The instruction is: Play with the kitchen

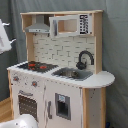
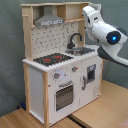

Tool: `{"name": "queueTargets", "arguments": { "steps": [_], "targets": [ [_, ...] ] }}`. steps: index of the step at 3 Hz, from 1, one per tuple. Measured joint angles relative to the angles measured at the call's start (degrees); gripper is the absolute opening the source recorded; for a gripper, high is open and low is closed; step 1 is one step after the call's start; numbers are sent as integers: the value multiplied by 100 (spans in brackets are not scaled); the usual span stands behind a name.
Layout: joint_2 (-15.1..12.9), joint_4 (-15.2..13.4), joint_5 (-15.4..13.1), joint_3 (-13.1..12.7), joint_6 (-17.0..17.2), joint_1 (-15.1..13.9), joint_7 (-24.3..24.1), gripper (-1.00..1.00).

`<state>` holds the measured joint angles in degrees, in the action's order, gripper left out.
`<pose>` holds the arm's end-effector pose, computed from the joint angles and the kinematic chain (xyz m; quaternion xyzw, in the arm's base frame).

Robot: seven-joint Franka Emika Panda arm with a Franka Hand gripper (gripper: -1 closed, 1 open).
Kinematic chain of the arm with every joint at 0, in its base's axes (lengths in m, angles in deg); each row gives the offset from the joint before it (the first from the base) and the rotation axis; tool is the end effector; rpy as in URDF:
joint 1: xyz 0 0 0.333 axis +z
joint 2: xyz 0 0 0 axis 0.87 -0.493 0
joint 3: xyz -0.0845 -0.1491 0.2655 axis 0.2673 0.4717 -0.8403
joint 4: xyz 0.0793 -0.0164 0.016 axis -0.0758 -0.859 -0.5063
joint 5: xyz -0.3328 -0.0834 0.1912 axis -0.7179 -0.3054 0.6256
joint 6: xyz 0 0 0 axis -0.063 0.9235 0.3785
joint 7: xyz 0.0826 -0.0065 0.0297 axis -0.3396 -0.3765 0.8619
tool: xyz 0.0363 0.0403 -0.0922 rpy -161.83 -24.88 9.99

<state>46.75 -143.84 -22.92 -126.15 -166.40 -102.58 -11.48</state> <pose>0.2438 0.4527 0.6841 0.5901 0.2374 0.5431 0.5481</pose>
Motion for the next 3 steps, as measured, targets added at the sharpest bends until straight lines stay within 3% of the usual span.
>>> {"name": "queueTargets", "arguments": {
  "steps": [2, 3],
  "targets": [
    [711, 276, -56, -520, -15, 392, 623, 100],
    [695, 439, -374, -884, -38, 599, 880, 100]
  ]
}}
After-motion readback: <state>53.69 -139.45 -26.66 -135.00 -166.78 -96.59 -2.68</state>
